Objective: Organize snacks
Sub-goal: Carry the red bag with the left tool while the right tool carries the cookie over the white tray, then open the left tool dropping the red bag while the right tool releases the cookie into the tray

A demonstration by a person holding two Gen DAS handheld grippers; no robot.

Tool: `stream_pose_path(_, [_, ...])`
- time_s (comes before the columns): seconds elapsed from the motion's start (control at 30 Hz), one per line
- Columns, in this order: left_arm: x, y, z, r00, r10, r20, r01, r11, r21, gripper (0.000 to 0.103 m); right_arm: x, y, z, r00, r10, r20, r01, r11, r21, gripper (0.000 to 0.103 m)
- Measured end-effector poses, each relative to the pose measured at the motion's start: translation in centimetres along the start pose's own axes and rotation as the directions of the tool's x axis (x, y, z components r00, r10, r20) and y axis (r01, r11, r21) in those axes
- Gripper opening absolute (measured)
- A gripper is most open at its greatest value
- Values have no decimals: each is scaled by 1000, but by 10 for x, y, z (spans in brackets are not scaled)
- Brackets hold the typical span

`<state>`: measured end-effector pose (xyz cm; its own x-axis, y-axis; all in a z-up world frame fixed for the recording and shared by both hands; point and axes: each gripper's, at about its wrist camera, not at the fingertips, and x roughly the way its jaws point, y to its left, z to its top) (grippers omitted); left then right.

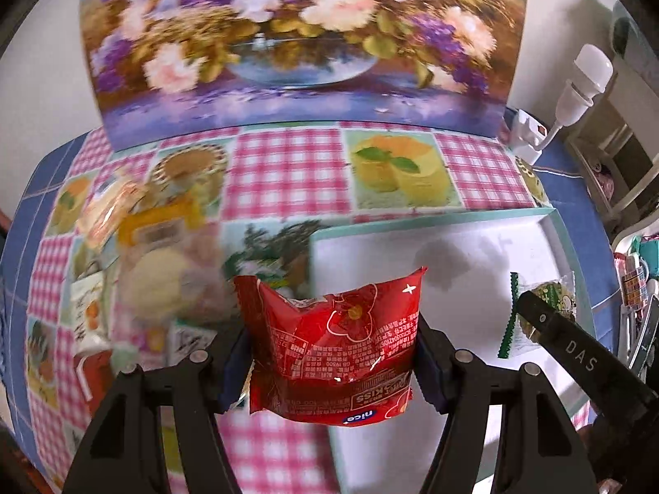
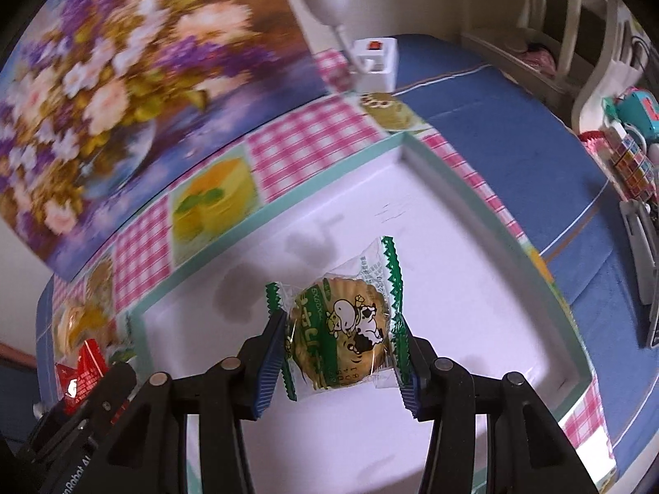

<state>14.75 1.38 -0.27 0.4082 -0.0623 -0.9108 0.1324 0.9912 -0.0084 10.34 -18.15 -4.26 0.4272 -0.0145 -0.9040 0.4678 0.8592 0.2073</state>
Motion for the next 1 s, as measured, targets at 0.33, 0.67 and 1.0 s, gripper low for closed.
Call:
stream_pose_path(0.33, [27, -28, 10, 999, -42, -23, 43, 998, 42, 75, 12, -13, 7, 999, -39, -3, 39, 999, 30, 52])
stream_pose_path(0.67, [14, -19, 9, 998, -59, -34, 60, 998, 9, 84, 10, -10, 4, 999, -52, -9, 52, 998, 20, 54])
stream_pose_path(1.0, [2, -8, 8, 1000, -15, -3, 15, 1000, -9, 87, 9, -11, 4, 998, -64, -13, 64, 998, 9, 72])
